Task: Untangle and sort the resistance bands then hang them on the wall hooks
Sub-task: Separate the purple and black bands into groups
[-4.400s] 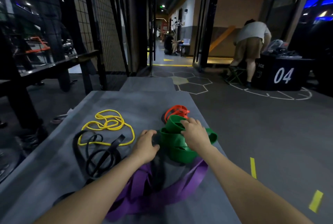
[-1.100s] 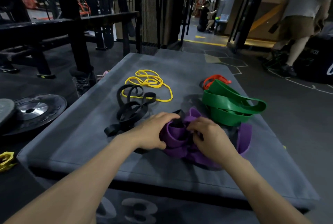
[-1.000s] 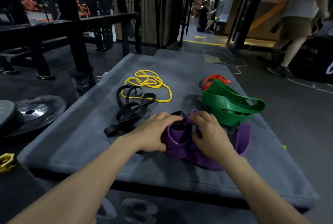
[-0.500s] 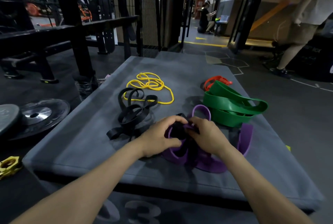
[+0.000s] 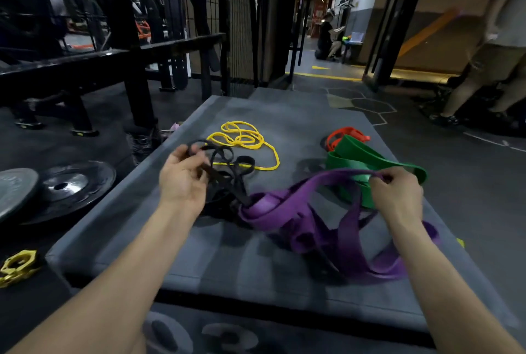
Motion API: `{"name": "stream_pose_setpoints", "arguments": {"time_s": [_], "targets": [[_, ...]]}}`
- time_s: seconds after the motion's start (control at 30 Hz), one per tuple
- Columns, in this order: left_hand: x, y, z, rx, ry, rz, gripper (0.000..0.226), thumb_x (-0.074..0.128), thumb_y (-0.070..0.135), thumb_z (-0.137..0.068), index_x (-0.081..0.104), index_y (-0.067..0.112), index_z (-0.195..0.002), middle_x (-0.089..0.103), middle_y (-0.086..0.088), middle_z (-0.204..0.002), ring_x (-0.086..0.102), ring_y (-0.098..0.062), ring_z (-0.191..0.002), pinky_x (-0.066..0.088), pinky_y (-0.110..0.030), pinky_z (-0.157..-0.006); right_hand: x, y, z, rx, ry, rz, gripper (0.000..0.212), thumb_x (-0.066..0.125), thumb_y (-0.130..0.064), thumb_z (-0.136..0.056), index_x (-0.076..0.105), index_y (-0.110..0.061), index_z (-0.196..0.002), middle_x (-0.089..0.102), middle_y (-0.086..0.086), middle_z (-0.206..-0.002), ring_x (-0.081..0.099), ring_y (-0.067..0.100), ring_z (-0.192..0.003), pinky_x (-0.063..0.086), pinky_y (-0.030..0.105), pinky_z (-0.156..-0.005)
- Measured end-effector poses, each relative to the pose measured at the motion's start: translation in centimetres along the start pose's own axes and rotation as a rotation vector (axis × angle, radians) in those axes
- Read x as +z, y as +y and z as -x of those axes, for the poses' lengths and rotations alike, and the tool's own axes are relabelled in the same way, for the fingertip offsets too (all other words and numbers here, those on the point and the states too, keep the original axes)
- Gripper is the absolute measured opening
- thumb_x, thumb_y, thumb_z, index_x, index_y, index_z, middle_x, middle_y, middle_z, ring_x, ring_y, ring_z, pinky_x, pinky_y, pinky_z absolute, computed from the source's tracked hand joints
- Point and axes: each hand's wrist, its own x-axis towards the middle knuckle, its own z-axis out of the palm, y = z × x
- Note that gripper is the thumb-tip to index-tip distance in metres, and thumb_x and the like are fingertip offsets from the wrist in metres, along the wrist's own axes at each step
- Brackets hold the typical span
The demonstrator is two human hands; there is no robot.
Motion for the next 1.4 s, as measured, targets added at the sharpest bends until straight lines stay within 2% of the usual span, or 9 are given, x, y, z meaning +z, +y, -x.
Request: {"name": "stream_pose_setpoints", "arguments": {"time_s": [0.13, 0.33, 0.43, 0.53, 0.6, 0.83, 0.97, 1.2, 1.4], "targets": [[-1.4, -2.1, -0.9, 0.069, 0.036, -0.595, 0.041, 0.042, -0.019, -0.085, 0.042, 0.022, -0.078, 0.050, 0.000, -0.076, 0.051, -0.007, -0.061, 0.040, -0.011, -0.049, 1.8, 0.6, 1.4, -0.065, -0.272, 0.186, 0.028, 0.066, -0.020, -0.079, 0.064, -0.007, -0.104, 0.064, 0.019, -0.105, 0.059, 0.036, -0.101, 0.045, 0.036, -0.080], [-2.0, -3.3, 0.6, 0.288, 0.074, -1.637, 0.061, 0.062, 0.004, -0.075, 0.042, 0.020, -0.130, 0.024, -0.013, -0.141, 0.030, -0.032, -0.129, 0.026, -0.038, -0.111, 4.5, -1.1, 4.0, -0.631, -0.147, 0.286, 0.043, 0.072, -0.011, -0.068, 0.063, -0.003, -0.108, 0.056, 0.017, -0.111, 0.050, 0.039, -0.100, 0.043, 0.039, -0.090], [-1.4, -3.4, 1.5, 0.673, -0.305, -1.597, 0.041, 0.059, 0.002, -0.076, 0.058, 0.012, -0.115, 0.048, -0.010, -0.126, 0.047, -0.030, -0.119, 0.032, -0.028, -0.101, 6.0, -2.3, 5.4, -0.879, -0.328, 0.260, 0.044, 0.061, -0.017, -0.071, 0.063, -0.008, -0.114, 0.060, 0.010, -0.119, 0.056, 0.035, -0.106, 0.046, 0.037, -0.095], [-1.6, -4.8, 2.4, 0.548, -0.690, -1.780, 0.032, 0.050, 0.019, -0.090, 0.053, 0.019, -0.123, 0.053, 0.000, -0.126, 0.050, -0.022, -0.119, 0.030, -0.030, -0.105, 7.0, -2.1, 5.8, -0.875, -0.610, 0.456, 0.070, 0.063, -0.033, -0.080, 0.035, -0.019, -0.142, 0.036, 0.001, -0.147, 0.033, 0.024, -0.135, 0.020, 0.038, -0.116], [-2.2, -5.7, 2.4, 0.489, -0.707, -1.973, 0.039, 0.042, 0.027, -0.095, 0.040, 0.028, -0.134, 0.043, 0.008, -0.137, 0.041, -0.016, -0.129, 0.016, -0.035, -0.114, 7.3, -1.9, 5.5, -0.860, -0.574, 0.553, 0.073, 0.064, -0.037, -0.080, 0.030, -0.021, -0.143, 0.037, -0.001, -0.144, 0.033, 0.024, -0.133, 0.017, 0.038, -0.116], [-1.5, -5.2, 2.1, 0.543, -0.731, -1.844, 0.059, 0.052, 0.007, -0.080, 0.040, 0.029, -0.134, 0.044, 0.003, -0.121, 0.042, -0.018, -0.119, 0.037, -0.033, -0.100, 6.4, -2.6, 4.8, -0.814, -0.591, 0.458, 0.047, 0.073, -0.026, -0.070, 0.050, -0.016, -0.109, 0.061, 0.002, -0.108, 0.043, 0.022, -0.102, 0.033, 0.030, -0.074], [-0.1, -5.3, 2.2, 0.431, -0.615, -1.395, 0.040, 0.045, -0.002, -0.086, 0.055, 0.012, -0.122, 0.049, 0.002, -0.107, 0.051, -0.011, -0.098, 0.044, -0.032, -0.095, 5.3, -2.2, 4.4, -0.821, -0.603, 0.428, 0.046, 0.076, -0.027, -0.066, 0.056, -0.017, -0.107, 0.060, 0.002, -0.096, 0.045, 0.023, -0.095, 0.037, 0.034, -0.081], [0.7, -7.5, 2.4, -0.058, -0.600, -1.626, 0.032, 0.042, 0.038, -0.094, 0.048, 0.011, -0.078, 0.056, -0.010, -0.090, 0.054, -0.026, -0.089, 0.035, -0.033, -0.072, 4.9, -0.7, 4.5, -0.832, -0.521, 0.392, 0.057, 0.077, -0.029, -0.066, 0.055, -0.024, -0.120, 0.063, -0.004, -0.111, 0.047, 0.023, -0.095, 0.037, 0.033, -0.083], [1.1, -7.0, 3.2, -0.212, -0.510, -1.409, 0.020, 0.062, 0.028, -0.080, 0.051, 0.022, -0.064, 0.048, 0.005, -0.067, 0.045, -0.010, -0.067, 0.032, -0.025, -0.057, 5.5, -0.3, 4.6, -0.911, -0.482, 0.349, 0.029, 0.078, -0.025, -0.058, 0.061, -0.019, -0.080, 0.061, 0.002, -0.089, 0.048, 0.027, -0.082, 0.045, 0.040, -0.070]]}}
